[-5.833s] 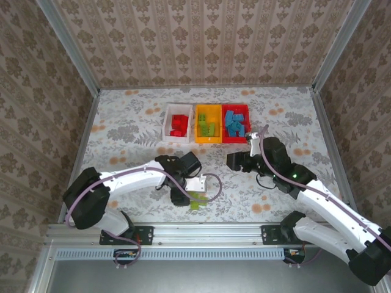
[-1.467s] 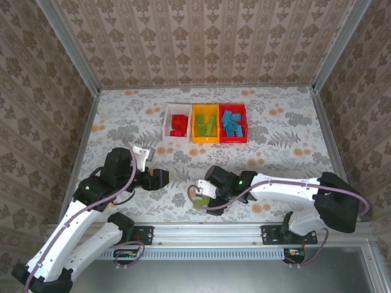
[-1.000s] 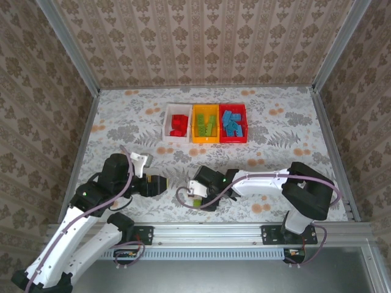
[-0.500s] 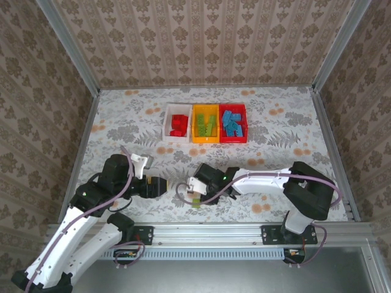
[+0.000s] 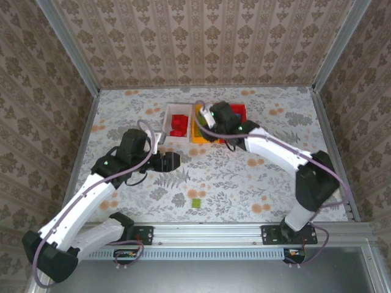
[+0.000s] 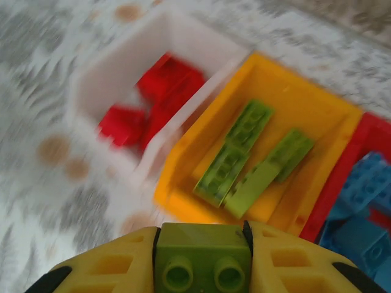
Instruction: Sort the legos into containers by color
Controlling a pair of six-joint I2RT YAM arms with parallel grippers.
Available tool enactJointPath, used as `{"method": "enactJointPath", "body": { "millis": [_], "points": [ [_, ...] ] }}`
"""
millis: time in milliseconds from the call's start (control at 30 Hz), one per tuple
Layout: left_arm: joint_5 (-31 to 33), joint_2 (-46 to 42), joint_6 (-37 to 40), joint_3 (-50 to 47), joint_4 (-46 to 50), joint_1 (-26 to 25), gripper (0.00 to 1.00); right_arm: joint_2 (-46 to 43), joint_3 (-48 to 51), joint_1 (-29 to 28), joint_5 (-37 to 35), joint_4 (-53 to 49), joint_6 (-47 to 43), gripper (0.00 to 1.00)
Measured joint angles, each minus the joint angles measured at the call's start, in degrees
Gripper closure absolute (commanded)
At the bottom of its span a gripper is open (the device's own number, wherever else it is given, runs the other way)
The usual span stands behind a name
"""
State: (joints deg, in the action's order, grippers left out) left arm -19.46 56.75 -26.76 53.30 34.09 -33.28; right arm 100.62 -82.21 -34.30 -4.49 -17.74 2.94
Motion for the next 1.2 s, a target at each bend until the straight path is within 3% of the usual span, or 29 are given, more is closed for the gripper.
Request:
{"method": "enactJointPath", "body": {
  "millis": [233, 533, 767, 900, 1067, 1200],
  "points": [
    [2.3, 7.1, 2.1, 2.8, -6.3, -0.1, 0.28, 19.5, -24.6, 3.3, -3.7, -9.9, 11.0, 0.68],
    [5.9, 14.5, 5.1, 8.5, -10.4, -1.2, 0.27, 33.8, -42.0, 3.9, -5.2, -21.4, 18.6, 0.66],
    [6.7, 16.4, 6.4, 10.5, -11.6, -1.2, 0.27, 41.8, -53.1, 3.9, -8.0, -28.8, 21.8, 0.63],
    [6.7, 16.4, 6.9, 10.5, -11.6, -1.2, 0.27, 45.8, -59.0, 3.9, -9.0, -32.1, 22.8, 0.55],
    [6.7, 16.4, 7.4, 10.5, -11.2, -1.2, 0.26, 46.9, -60.5, 3.9, -9.6, -33.9, 22.9, 0.44],
    [6.7, 16.1, 8.4, 10.5, -9.6, -1.2, 0.26, 46.9, -61.2, 3.8, -10.4, -34.5, 22.6, 0.43]
  ]
}}
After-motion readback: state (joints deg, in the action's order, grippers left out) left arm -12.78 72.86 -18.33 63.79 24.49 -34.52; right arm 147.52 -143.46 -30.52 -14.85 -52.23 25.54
